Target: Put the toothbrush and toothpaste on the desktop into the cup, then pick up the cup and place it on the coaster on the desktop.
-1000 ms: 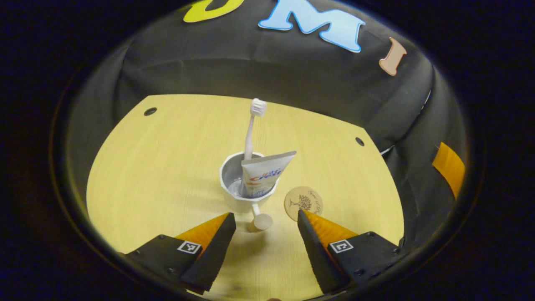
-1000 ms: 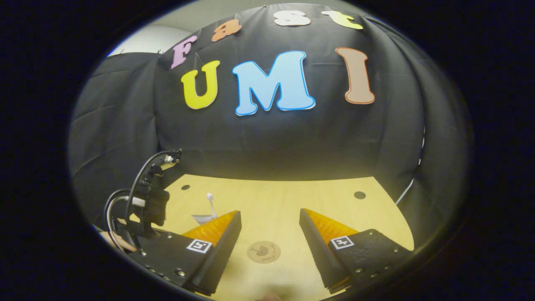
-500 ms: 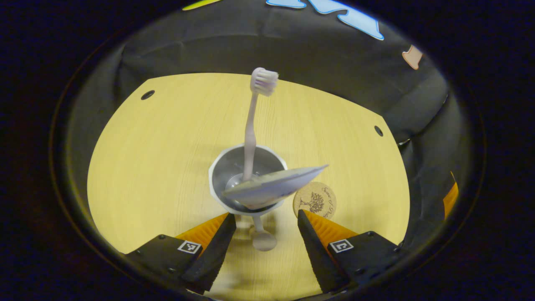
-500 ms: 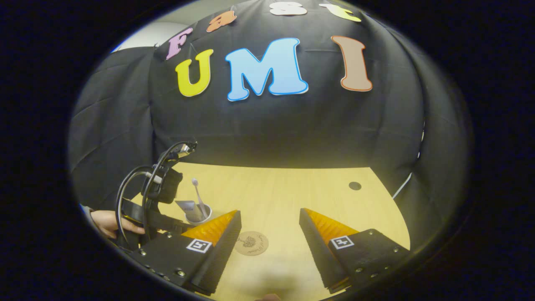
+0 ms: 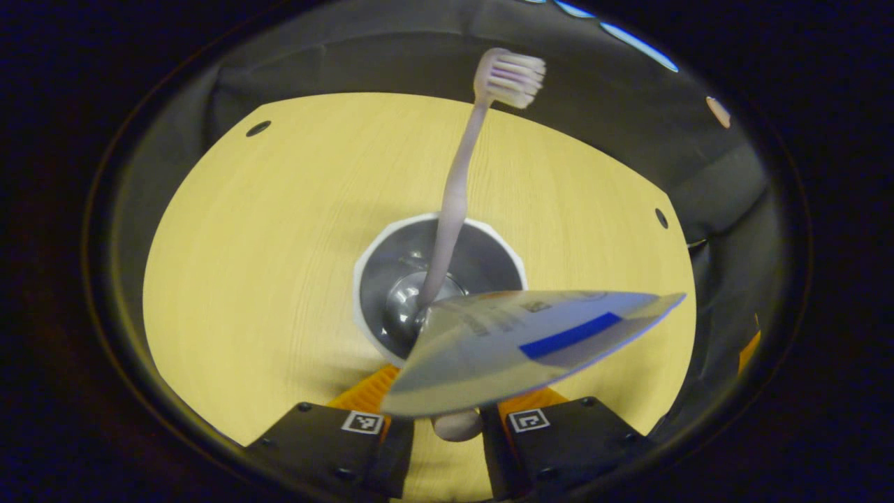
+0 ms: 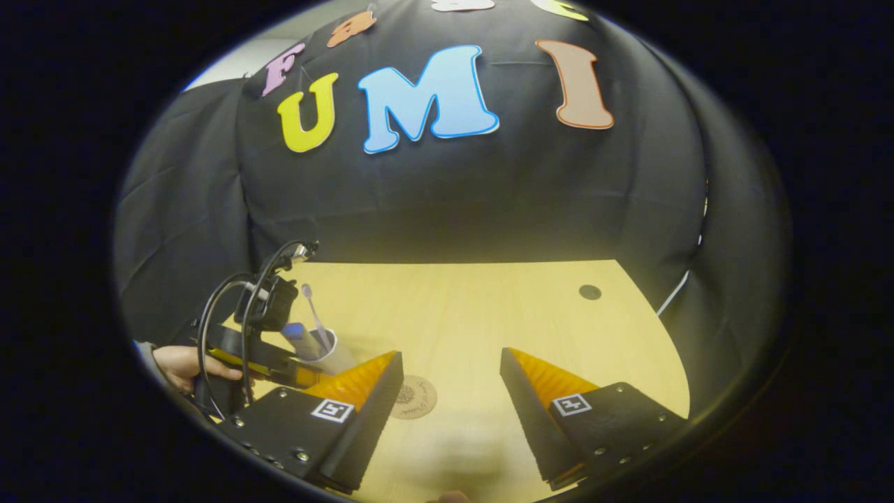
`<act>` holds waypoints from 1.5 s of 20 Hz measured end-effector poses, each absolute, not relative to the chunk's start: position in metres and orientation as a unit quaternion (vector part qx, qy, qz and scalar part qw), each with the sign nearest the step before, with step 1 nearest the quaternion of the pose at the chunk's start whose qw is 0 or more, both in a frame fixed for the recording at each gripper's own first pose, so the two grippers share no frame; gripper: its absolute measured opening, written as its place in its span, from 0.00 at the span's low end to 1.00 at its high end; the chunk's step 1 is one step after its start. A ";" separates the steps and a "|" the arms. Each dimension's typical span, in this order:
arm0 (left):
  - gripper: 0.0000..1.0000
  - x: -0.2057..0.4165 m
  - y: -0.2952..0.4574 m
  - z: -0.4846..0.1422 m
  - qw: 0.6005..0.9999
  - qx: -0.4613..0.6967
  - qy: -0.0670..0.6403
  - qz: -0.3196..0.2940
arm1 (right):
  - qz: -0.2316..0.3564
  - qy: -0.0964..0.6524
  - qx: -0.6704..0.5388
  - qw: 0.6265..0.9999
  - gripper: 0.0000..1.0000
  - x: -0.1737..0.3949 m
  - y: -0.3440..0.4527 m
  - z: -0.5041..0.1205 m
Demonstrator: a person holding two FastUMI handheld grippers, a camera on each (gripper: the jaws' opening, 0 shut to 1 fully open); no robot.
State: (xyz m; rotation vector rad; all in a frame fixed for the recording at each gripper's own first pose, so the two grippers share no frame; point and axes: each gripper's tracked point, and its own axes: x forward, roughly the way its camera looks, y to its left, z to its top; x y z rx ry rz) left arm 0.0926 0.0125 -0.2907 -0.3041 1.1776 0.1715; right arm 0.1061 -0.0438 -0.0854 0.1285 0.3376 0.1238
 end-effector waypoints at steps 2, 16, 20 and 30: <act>0.43 0.084 0.013 -0.294 0.808 -0.129 0.568 0.087 | 0.059 0.172 0.064 0.981 0.88 0.105 -0.047 -0.088; 0.31 0.095 -0.011 -0.275 0.847 -0.051 0.528 0.043 | 0.049 0.185 0.081 0.978 0.88 0.098 -0.056 -0.097; 0.32 0.095 -0.043 -0.267 0.850 -0.046 0.525 0.012 | 0.049 0.184 0.077 0.979 0.88 0.094 -0.055 -0.096; 0.32 0.087 -0.108 -0.281 0.837 -0.021 0.545 -0.049 | 0.026 0.191 0.092 0.977 0.88 0.082 -0.073 -0.105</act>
